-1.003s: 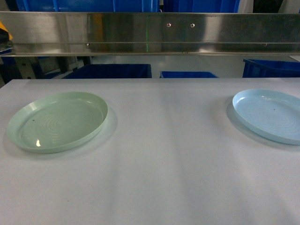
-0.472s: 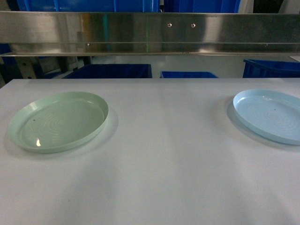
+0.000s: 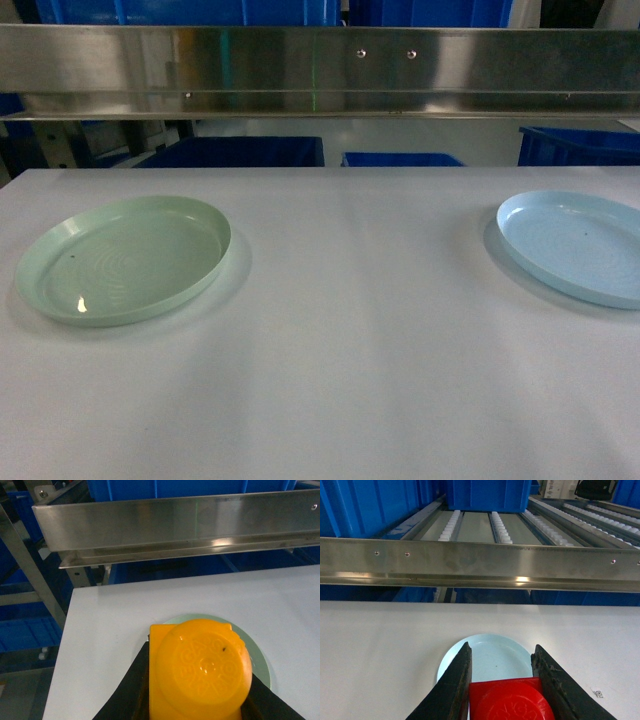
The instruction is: Sort and place red and yellow blocks in left bins
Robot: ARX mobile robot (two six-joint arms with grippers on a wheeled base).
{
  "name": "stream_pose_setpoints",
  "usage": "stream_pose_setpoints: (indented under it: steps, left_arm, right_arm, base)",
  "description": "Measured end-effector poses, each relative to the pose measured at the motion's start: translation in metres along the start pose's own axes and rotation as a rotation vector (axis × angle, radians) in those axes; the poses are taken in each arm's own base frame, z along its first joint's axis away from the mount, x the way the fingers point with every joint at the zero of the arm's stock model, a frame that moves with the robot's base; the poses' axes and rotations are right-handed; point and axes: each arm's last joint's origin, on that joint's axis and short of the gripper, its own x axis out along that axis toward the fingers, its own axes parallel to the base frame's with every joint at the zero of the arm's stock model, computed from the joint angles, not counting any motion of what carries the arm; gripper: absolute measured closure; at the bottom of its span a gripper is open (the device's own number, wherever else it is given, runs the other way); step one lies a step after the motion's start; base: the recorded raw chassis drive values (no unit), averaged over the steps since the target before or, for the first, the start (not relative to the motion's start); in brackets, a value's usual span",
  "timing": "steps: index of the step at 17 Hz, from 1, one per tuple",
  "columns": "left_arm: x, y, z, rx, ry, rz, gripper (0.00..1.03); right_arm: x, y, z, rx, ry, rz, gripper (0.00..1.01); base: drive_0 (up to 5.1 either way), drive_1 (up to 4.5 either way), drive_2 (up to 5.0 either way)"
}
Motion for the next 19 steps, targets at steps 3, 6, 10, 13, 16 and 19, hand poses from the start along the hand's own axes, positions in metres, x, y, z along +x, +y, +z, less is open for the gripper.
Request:
stream_pose_setpoints:
  steps: [3, 6, 10, 13, 16, 19]
  left_arm:
    - [0.0005, 0.0000, -0.0003, 0.000, 0.002, 0.000, 0.76]
    - [0.0015, 0.0000, -0.0017, -0.001, 0.010, -0.001, 0.76]
    - [0.0001, -0.0023, -0.0003, 0.002, -0.001, -0.013, 0.76]
    - [0.0003, -0.0008, -0.0007, 0.001, 0.001, -0.003, 0.76]
    - [0.0005, -0.0008, -0.0011, 0.001, 0.004, -0.003, 0.76]
    - [0.0010, -0.0008, -0.0018, 0.000, 0.009, -0.003, 0.76]
  right_arm:
    - [0.0002, 0.0000, 0.0000, 0.000, -0.001, 0.000, 0.72]
    - [0.0010, 0.0001, -0.0011, 0.000, 0.008, 0.000, 0.72]
    - [-0.0015, -0.0016, 0.0009, 0.001, -0.004, -0.010, 0.72]
    - [-0.0015, -0.0001, 0.0010, 0.000, -0.005, 0.000, 0.72]
    - [-0.0014, -0.0001, 0.0009, 0.000, -0.004, 0.000, 0.72]
    - [-0.0011, -0.0001, 0.0005, 0.000, -0.002, 0.000, 0.72]
  base:
    - [0.1, -2.77, 2.9]
    - [0.0, -1.72, 1.8]
    - [-3.4, 3.00, 0.5]
    - [-4.5, 4.06, 0.6]
    - [-4.6, 3.89, 0.8]
    - [-4.9, 2.48, 2.5]
